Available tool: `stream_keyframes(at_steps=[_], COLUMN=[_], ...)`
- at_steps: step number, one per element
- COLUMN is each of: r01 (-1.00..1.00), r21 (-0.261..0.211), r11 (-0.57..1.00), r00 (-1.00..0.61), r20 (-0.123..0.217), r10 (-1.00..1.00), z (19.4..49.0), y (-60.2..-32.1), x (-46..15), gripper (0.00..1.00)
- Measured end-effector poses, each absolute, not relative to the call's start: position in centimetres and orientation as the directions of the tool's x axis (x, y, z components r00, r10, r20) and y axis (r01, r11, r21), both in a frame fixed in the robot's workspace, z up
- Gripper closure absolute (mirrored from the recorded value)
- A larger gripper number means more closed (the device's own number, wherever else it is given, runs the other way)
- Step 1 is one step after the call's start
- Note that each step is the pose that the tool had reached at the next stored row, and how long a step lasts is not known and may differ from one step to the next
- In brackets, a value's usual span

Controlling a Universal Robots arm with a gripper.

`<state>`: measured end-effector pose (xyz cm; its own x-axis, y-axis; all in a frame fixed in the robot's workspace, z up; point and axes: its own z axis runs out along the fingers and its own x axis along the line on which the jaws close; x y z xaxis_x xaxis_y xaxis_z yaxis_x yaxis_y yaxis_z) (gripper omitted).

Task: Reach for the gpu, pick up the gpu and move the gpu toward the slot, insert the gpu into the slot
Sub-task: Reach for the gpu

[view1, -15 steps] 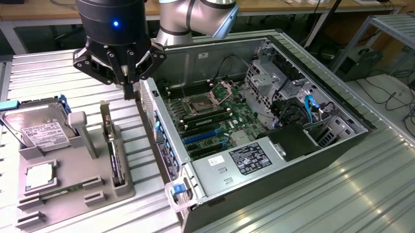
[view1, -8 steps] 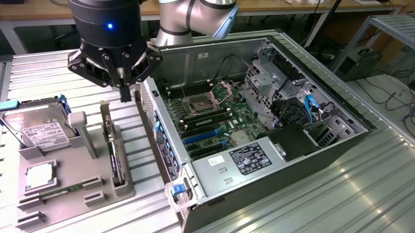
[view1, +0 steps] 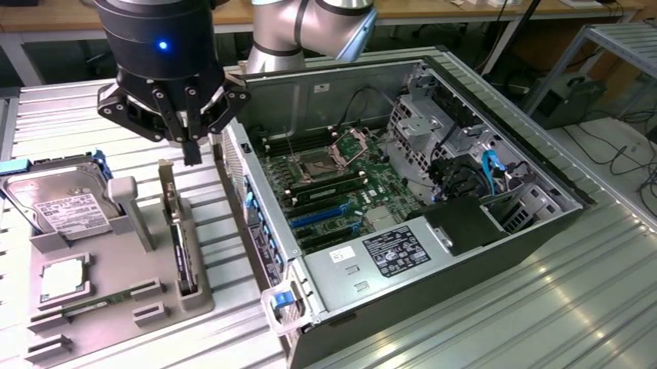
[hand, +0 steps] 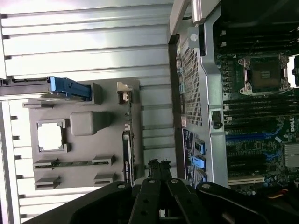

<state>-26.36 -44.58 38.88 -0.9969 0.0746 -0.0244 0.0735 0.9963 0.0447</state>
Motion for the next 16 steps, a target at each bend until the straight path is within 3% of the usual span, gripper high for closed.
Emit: stream_keyframes(at_steps=[16], r01=[0.073], r21=[0.045], r11=[0.996], r00=[-0.997], r20=[-0.024], r10=[0.075], z=[38.7], y=[-45.2], x=[-27.7], gripper=[0.89])
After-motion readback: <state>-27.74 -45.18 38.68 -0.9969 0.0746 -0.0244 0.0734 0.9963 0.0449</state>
